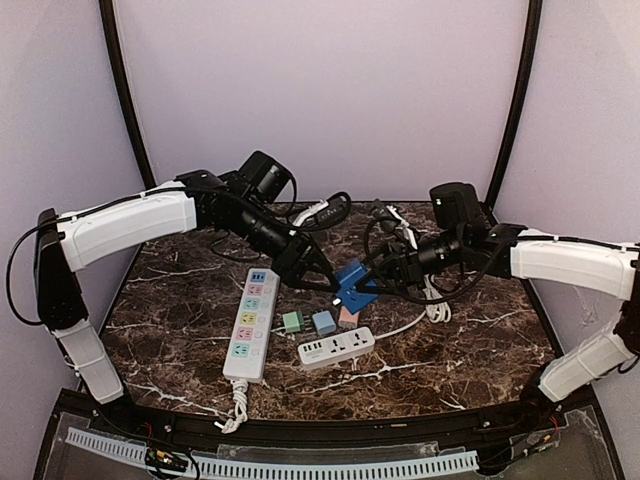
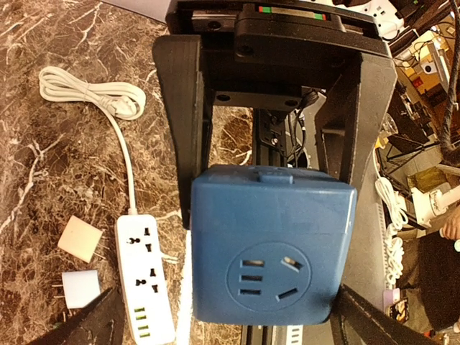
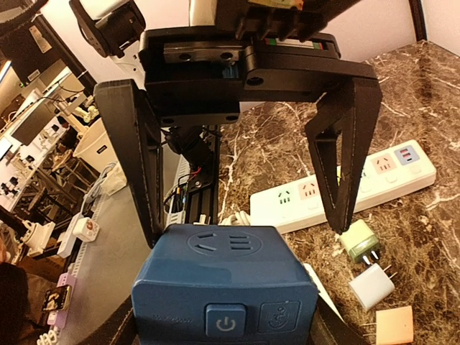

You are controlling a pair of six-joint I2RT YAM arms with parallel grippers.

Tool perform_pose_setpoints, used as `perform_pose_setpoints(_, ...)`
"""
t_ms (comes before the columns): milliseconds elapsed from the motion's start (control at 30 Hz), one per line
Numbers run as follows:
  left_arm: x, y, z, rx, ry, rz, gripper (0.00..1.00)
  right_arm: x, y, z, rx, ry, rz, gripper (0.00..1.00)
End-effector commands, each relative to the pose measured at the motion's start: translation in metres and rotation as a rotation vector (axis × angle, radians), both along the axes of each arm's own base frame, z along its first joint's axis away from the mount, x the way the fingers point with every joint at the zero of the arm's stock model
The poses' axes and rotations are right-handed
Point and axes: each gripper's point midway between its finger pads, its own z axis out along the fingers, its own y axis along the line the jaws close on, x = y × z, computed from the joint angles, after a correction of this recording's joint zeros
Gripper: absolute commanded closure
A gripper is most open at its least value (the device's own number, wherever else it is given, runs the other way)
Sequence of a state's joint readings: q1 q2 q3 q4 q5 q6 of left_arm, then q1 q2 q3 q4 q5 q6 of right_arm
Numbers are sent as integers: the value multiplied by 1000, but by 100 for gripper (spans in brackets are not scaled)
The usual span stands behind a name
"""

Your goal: Insert the plug

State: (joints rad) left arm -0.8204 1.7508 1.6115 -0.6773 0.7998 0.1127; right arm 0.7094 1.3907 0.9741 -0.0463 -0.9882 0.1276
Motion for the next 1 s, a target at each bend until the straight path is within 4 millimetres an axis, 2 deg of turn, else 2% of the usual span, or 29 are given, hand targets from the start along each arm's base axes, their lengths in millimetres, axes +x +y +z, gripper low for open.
perform_pose_setpoints(0,5,7,15,-26,-75,53,1,2,-5,10,15,-88,-61,100)
perform_pose_setpoints(133,5,13,17,-24,-84,92,1,14,-9,5,-33,-87,-151,100)
perform_pose_setpoints(167,4,15,19,-23,-82,101,1,24,-10,2,-62,-91,-212,100)
perform_pose_setpoints(267,7,22,21,-4,-91,152,1,37,-16,0,-112,-83,-309,100)
perform_pose_setpoints(367,8,30,15,28,-67,220,1,47,-23,-2,-147,-69,-398,100)
perform_pose_setpoints(533,27,52,9,126,-82,411,1,61,-39,-3,-188,-35,-550,100)
perform_pose_setpoints(700,56,86,15,197,-209,625,1,70,-54,-5,-223,50,-691,100)
perform_pose_setpoints(833,68,116,16,227,-215,768,1,74,-63,-3,-239,97,-766,100)
perform_pose_setpoints(867,68,122,10,252,-207,784,1,76,-65,-3,-248,106,-785,100)
perform_pose_setpoints(933,74,141,6,307,-235,846,1,77,-67,-3,-268,123,-814,100)
perform_pose_setpoints(967,80,157,5,353,-270,908,1,78,-69,-6,-287,134,-830,100)
